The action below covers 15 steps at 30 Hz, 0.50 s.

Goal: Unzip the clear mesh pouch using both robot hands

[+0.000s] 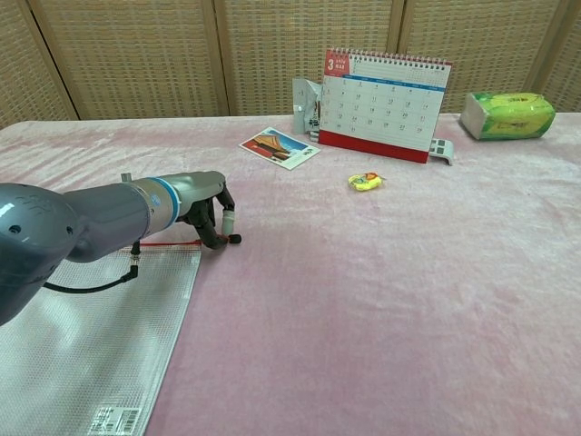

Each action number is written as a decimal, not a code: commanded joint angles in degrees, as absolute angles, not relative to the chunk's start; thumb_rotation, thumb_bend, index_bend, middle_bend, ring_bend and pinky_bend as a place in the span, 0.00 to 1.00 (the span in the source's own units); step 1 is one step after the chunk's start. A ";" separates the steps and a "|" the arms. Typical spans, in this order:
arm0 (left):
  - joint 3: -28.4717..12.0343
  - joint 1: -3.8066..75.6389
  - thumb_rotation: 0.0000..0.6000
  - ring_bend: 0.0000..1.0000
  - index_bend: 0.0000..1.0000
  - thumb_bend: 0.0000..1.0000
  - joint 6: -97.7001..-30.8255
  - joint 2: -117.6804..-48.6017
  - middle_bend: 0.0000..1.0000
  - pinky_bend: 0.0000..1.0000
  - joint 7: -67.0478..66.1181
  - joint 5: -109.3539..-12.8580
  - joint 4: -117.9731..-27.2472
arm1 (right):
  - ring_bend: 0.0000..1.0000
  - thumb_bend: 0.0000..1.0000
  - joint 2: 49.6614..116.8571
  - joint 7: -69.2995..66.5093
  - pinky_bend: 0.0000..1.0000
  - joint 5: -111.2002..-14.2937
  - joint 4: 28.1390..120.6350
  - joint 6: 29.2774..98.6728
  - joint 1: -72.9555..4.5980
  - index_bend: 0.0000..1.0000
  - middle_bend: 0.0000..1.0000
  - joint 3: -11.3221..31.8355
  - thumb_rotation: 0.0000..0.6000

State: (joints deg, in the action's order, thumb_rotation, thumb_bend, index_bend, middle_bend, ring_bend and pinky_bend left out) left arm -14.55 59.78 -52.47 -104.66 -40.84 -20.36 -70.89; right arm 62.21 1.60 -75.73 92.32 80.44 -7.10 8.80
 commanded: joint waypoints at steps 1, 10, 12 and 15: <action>-14.85 59.61 1.00 0.97 0.66 0.68 -52.77 -104.26 1.00 1.00 -40.51 -20.82 -71.64 | 0.00 0.00 62.19 1.60 0.00 -75.78 92.38 80.49 -7.08 0.10 0.00 8.78 1.00; -17.46 57.61 1.00 0.97 0.80 0.78 -54.99 -99.01 1.00 1.00 -35.21 -27.28 -80.73 | 0.00 0.00 61.59 -0.66 0.00 -75.88 93.04 79.44 -7.35 0.11 0.00 8.81 1.00; -19.18 56.54 1.00 0.97 0.81 0.80 -54.44 -96.51 1.00 1.00 -31.76 -29.41 -85.19 | 0.00 0.00 60.69 -3.57 0.00 -76.01 94.14 77.45 -8.29 0.11 0.00 9.18 1.00; -20.38 55.50 1.00 0.97 0.82 0.81 -54.36 -94.05 1.00 1.00 -28.65 -32.18 -89.30 | 0.05 0.00 58.60 -6.82 0.00 -76.58 95.59 73.59 -10.24 0.12 0.09 9.52 1.00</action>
